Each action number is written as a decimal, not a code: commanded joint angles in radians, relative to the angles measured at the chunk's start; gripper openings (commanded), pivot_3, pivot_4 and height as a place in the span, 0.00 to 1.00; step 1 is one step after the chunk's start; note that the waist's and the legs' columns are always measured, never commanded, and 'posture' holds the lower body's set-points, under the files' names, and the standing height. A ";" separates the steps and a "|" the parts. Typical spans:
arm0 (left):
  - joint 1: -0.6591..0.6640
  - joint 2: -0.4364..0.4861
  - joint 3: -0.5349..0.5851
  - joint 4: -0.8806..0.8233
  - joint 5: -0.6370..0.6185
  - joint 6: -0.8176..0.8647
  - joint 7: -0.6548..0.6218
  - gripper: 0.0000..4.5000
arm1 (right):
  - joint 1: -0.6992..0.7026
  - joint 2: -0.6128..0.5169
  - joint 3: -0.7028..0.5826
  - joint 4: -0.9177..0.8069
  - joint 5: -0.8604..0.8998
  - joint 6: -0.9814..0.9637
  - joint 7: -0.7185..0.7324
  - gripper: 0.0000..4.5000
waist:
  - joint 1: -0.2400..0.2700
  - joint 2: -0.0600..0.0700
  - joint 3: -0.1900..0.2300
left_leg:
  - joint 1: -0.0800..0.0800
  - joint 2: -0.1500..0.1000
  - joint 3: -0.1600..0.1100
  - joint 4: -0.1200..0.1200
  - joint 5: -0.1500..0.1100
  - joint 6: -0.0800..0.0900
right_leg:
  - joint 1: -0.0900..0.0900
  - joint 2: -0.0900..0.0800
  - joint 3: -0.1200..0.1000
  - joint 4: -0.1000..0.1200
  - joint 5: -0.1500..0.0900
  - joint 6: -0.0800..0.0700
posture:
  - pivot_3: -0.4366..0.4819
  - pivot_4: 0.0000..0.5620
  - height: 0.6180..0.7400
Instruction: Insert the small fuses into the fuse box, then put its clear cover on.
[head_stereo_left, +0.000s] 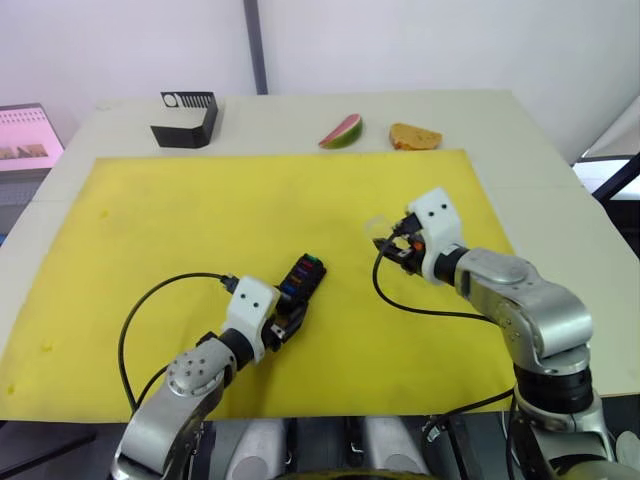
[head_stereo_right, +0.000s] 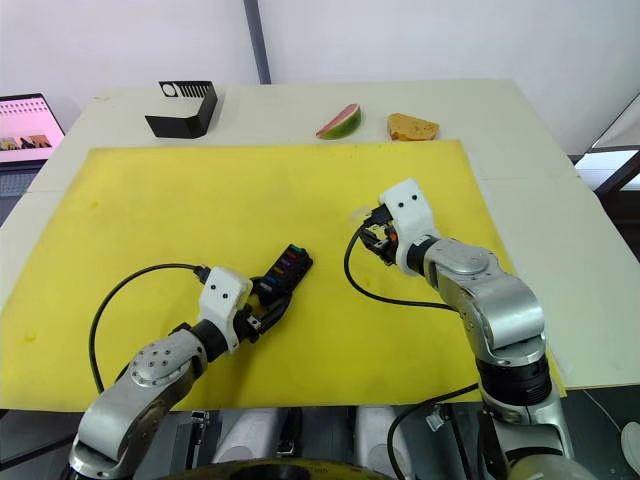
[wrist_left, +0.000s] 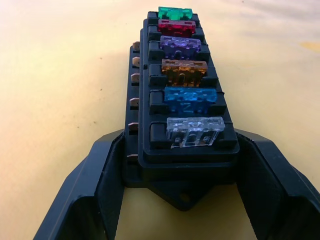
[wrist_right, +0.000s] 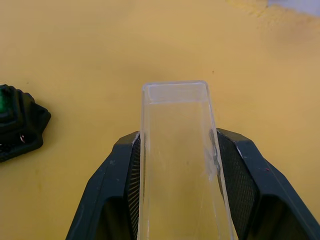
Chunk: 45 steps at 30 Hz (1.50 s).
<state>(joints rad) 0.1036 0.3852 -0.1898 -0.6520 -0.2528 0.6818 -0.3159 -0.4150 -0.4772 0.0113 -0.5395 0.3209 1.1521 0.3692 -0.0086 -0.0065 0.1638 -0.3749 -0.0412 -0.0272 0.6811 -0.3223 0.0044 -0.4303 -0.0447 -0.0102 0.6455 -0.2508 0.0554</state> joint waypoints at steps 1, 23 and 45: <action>-0.054 0.056 0.033 0.005 -0.040 -0.013 -0.101 0.57 | 0.012 -0.050 -0.025 -0.047 0.021 -0.066 0.056 0.37 | 0.001 0.000 0.000 | 0.000 0.000 0.000 0.000 0.000 0.000 | 0.000 0.000 0.000 0.000 0.000 0.000 | 0.48 0.27 1.00; -0.617 0.183 -0.166 0.794 0.015 -0.551 -0.958 0.57 | -0.173 -0.337 0.239 -0.009 0.137 -0.406 0.678 0.37 | 0.018 -0.001 0.002 | -0.001 0.000 0.000 0.000 0.000 0.001 | 0.000 0.000 -0.001 -0.002 0.000 0.000 | 0.48 0.27 1.00; -0.624 0.160 -0.148 0.807 0.055 -0.560 -0.973 0.57 | -0.232 -0.204 0.409 0.251 -0.046 -0.552 0.728 0.37 | 0.021 -0.001 0.002 | -0.002 0.000 0.000 0.002 -0.001 0.001 | -0.001 0.000 -0.001 -0.001 0.000 0.000 | 0.48 0.27 1.00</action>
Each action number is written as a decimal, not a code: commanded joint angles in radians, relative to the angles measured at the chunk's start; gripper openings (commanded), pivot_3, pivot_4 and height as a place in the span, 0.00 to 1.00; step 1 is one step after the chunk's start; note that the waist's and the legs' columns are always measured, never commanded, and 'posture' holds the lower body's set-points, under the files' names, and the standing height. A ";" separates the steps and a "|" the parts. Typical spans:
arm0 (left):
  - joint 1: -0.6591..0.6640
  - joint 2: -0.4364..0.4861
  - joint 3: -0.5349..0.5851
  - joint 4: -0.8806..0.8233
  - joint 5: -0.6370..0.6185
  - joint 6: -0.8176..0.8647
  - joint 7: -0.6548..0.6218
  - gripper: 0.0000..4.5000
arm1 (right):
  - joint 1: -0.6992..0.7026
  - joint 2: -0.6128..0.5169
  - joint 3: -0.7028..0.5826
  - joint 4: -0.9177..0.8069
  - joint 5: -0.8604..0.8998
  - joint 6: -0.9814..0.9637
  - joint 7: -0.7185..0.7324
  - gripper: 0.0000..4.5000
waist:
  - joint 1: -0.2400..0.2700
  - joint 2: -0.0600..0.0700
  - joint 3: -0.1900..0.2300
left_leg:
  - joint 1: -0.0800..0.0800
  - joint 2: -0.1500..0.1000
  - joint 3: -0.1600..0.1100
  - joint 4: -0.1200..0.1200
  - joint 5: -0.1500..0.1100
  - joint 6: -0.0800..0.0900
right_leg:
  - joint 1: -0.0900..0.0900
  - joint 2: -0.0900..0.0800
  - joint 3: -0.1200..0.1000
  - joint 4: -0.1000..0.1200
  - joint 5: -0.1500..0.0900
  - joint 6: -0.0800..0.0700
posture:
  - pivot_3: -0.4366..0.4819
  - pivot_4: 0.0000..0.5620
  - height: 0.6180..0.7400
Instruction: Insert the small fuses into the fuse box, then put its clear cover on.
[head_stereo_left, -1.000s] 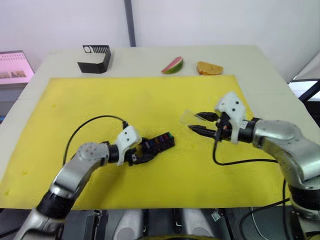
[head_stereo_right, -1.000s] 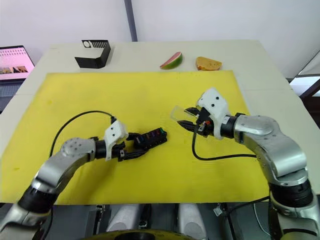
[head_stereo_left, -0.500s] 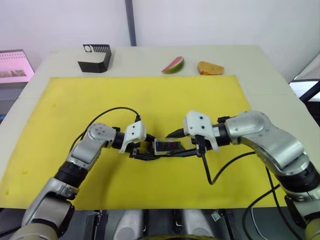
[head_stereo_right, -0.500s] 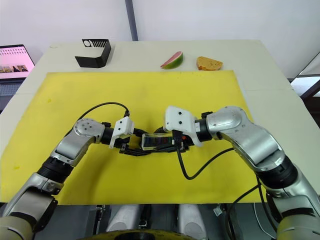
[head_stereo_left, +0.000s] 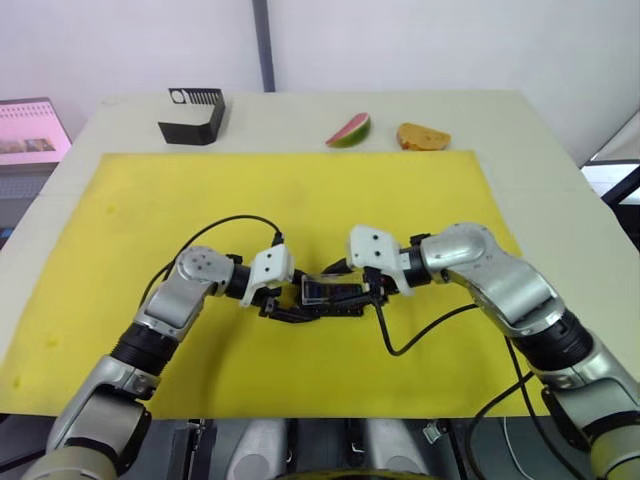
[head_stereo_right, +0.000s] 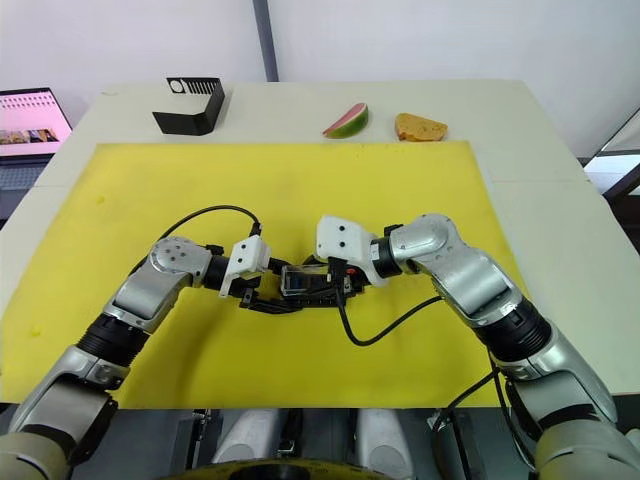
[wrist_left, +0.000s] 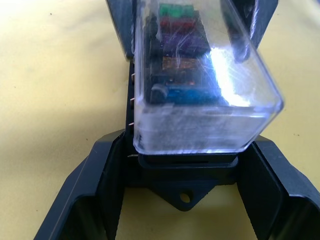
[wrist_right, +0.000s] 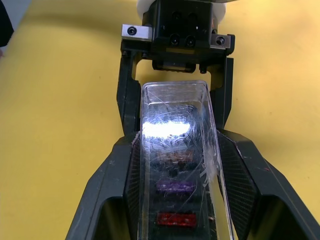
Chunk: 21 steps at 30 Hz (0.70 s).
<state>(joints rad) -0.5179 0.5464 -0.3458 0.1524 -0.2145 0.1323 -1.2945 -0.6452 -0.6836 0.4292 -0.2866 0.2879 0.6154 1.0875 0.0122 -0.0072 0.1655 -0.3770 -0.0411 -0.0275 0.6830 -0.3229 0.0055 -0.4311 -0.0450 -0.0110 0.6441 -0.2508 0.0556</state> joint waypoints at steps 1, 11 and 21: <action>-0.002 -0.002 0.009 0.002 0.018 -0.011 0.007 0.57 | 0.000 0.002 -0.011 -0.001 -0.011 -0.015 0.014 0.37 | 0.000 0.000 0.000 | 0.000 0.000 0.000 0.000 0.000 0.000 | 0.000 0.000 0.000 0.000 0.000 0.000 | 0.48 0.27 1.00; -0.001 -0.011 0.011 0.011 0.027 -0.020 0.012 0.57 | 0.018 0.003 -0.037 -0.045 0.027 0.069 0.007 0.37 | 0.001 0.000 0.000 | 0.000 0.000 0.000 0.000 0.000 0.000 | 0.000 0.000 0.000 0.000 0.000 0.000 | 0.48 0.27 1.00; -0.014 -0.017 0.014 0.030 0.031 -0.028 0.011 0.57 | 0.055 -0.005 -0.040 -0.065 0.020 0.102 -0.031 0.37 | 0.001 0.000 0.000 | 0.000 0.000 0.000 0.000 0.000 0.000 | 0.000 0.000 0.000 0.001 0.000 0.000 | 0.48 0.27 1.00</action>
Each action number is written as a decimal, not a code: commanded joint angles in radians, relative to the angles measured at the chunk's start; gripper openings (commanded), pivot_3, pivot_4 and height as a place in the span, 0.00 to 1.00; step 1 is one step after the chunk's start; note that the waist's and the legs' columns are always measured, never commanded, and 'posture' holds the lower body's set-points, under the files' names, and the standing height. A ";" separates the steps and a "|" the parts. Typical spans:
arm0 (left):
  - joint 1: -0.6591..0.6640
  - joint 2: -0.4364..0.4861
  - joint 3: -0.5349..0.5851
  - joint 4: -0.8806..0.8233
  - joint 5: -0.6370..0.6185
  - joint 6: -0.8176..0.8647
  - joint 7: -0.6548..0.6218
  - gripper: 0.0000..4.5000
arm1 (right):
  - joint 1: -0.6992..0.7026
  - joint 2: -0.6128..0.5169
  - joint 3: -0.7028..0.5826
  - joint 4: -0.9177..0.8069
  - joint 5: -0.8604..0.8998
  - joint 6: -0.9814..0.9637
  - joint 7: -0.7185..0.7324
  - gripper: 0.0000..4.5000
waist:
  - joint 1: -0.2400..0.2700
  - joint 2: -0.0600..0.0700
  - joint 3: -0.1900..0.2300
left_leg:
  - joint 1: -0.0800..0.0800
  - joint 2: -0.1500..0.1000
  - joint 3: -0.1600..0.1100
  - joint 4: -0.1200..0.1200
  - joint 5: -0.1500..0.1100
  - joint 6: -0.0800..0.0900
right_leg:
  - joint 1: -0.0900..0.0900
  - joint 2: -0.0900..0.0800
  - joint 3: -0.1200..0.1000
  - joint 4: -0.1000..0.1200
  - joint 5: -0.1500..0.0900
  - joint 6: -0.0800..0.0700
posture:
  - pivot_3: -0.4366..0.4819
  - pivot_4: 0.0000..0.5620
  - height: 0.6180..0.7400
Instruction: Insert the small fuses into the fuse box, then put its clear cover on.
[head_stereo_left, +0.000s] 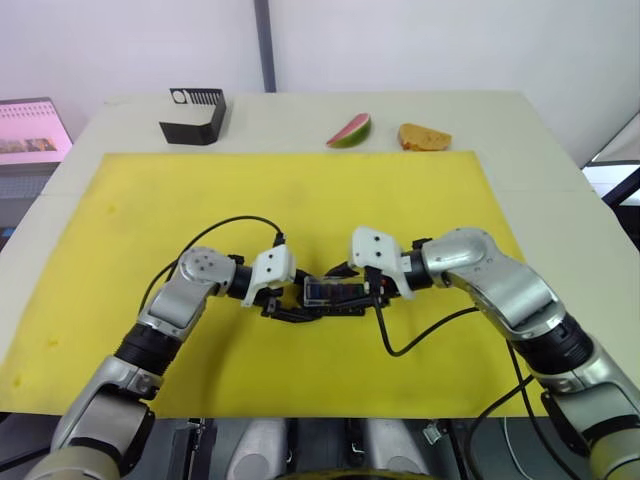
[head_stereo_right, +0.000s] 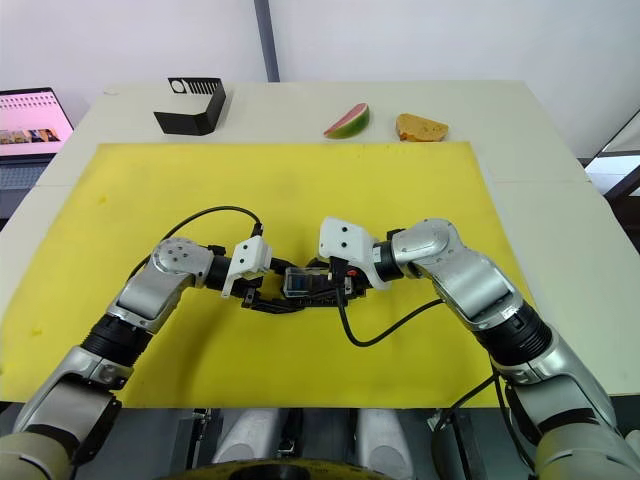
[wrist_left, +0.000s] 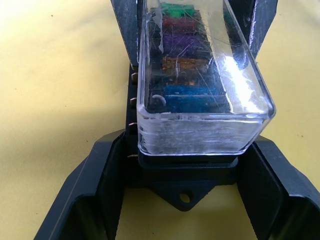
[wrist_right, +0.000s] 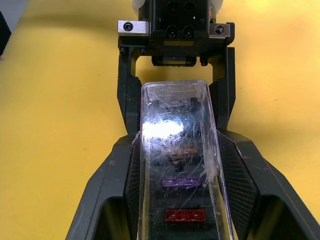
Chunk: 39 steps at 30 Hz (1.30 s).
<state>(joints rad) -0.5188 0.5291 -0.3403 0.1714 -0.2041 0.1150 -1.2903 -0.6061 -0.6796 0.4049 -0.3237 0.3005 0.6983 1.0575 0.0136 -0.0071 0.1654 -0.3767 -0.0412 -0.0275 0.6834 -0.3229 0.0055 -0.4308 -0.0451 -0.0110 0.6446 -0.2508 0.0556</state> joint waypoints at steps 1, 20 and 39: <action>-0.015 0.000 0.009 0.014 0.022 -0.012 0.007 0.57 | 0.024 -0.011 -0.011 -0.028 -0.001 0.010 -0.002 0.37 | 0.000 0.000 0.000 | 0.000 0.000 0.000 0.000 0.000 0.000 | 0.000 0.000 0.000 0.000 0.000 0.000 | 0.48 0.27 1.00; -0.018 -0.007 0.009 0.014 0.028 -0.017 0.009 0.57 | -0.018 -0.008 -0.033 0.025 -0.062 -0.091 0.002 0.92 | 0.000 0.000 0.000 | 0.000 0.000 0.000 0.000 0.000 0.000 | 0.000 0.000 0.000 0.000 0.000 0.000 | 0.48 0.27 1.00; -0.013 -0.015 0.013 0.018 0.038 -0.020 0.020 0.57 | 0.106 0.122 -0.183 0.016 0.143 -0.136 0.020 0.31 | 0.000 0.000 0.000 | 0.001 0.000 0.000 0.000 0.000 0.000 | 0.001 0.000 0.000 0.001 0.000 0.000 | 0.48 0.27 1.00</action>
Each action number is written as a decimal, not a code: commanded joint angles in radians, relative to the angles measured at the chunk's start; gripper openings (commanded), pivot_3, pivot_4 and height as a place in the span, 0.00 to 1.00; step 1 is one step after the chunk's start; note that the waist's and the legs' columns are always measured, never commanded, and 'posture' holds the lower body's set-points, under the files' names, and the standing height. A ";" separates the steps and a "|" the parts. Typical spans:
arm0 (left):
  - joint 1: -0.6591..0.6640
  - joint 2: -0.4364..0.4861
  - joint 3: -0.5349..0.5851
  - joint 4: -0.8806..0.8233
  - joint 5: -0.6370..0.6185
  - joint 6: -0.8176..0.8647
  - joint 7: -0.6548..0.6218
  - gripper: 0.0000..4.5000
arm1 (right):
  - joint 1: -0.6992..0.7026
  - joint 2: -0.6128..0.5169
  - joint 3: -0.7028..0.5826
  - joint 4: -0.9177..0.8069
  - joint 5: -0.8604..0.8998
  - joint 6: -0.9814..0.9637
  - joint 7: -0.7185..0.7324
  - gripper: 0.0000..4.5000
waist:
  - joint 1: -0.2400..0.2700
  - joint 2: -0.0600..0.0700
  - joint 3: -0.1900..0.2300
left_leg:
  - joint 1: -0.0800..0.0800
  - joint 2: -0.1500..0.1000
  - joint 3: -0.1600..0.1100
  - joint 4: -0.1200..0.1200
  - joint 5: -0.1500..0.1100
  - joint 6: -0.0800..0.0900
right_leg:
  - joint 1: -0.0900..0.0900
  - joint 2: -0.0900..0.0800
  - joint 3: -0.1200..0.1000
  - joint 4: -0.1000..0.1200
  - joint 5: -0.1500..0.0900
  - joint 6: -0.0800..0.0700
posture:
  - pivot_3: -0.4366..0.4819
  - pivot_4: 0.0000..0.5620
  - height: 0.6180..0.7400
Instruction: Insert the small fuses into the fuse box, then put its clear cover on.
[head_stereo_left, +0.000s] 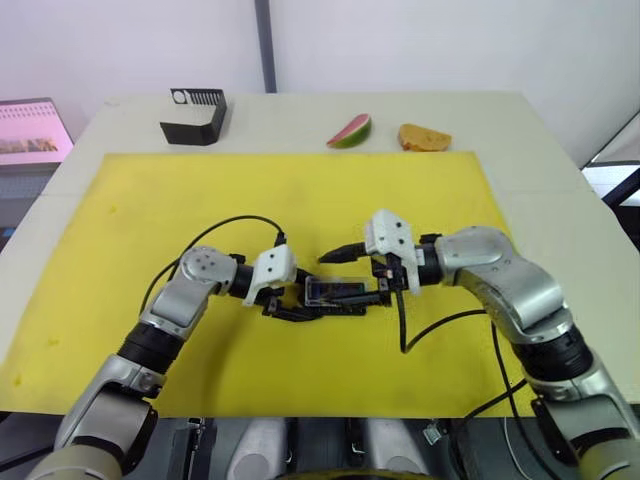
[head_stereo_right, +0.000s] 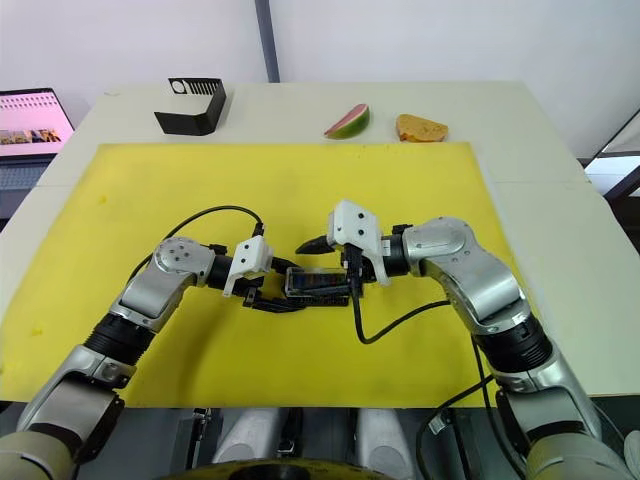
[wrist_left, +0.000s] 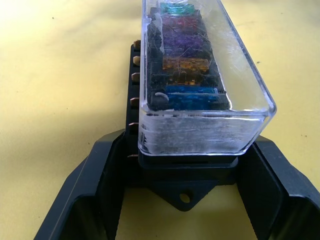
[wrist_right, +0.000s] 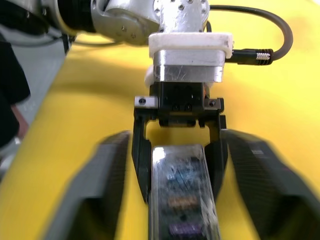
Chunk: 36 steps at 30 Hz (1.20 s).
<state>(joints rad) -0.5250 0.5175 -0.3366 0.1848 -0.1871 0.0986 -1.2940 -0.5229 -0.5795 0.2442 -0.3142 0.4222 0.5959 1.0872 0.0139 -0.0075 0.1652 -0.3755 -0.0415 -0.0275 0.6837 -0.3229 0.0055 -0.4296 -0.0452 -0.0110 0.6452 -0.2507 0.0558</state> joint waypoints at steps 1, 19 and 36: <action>-0.006 -0.004 0.009 0.005 0.022 -0.003 0.024 0.57 | 0.032 0.028 -0.017 0.016 0.011 -0.039 -0.018 0.21 | 0.000 0.000 0.000 | 0.000 0.000 0.000 0.000 0.000 0.000 | 0.000 0.000 0.000 0.000 0.000 0.000 | 0.48 0.27 1.00; 0.002 -0.015 0.010 0.010 0.035 -0.016 0.035 0.57 | 0.060 0.003 0.178 0.158 -0.235 -0.094 -0.088 0.01 | -0.003 0.000 -0.007 | 0.003 0.000 0.000 0.000 0.000 0.000 | 0.003 0.000 0.000 0.001 0.000 0.000 | 0.48 0.27 1.00; 0.000 -0.030 0.002 0.027 0.044 -0.037 0.028 0.57 | -0.007 -0.001 0.245 0.121 -0.244 -0.025 -0.044 0.01 | -0.001 0.000 -0.007 | 0.003 0.000 0.000 0.000 0.000 0.000 | 0.003 0.000 0.000 0.000 0.000 0.000 | 0.48 0.27 1.00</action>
<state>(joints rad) -0.5158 0.4987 -0.3358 0.2138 -0.1554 0.0705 -1.2784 -0.5600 -0.5742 0.4181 -0.2345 0.2342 0.5173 1.0471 0.0130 -0.0072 0.1581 -0.3726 -0.0415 -0.0274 0.6838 -0.3229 0.0055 -0.4270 -0.0452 -0.0110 0.6454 -0.2507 0.0557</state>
